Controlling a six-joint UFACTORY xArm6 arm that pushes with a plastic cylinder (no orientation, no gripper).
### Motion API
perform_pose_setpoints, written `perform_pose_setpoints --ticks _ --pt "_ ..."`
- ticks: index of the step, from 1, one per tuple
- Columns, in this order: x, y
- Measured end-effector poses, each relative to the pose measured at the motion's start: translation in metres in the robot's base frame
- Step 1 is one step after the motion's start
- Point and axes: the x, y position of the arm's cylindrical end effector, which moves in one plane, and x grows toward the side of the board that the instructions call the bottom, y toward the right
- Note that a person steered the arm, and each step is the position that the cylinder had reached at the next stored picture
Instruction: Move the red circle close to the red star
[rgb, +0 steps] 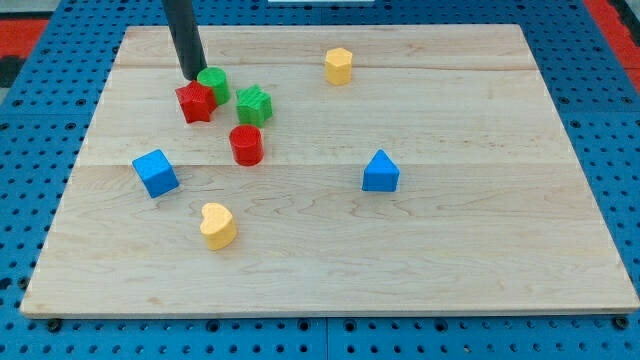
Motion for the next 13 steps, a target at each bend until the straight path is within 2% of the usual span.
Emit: perform_pose_setpoints --ticks 1,2,3,4,5,6,7,8,9,10,13 --pt "0.001 0.024" --pt "-0.007 0.021" --pt "-0.027 0.097" --pt "0.018 0.186" --pt "0.099 0.194" --pt "0.135 0.165" --pt "0.154 0.137" --pt "0.15 0.081" --pt "0.134 0.053" --pt "0.111 0.052" --pt "0.112 0.057"
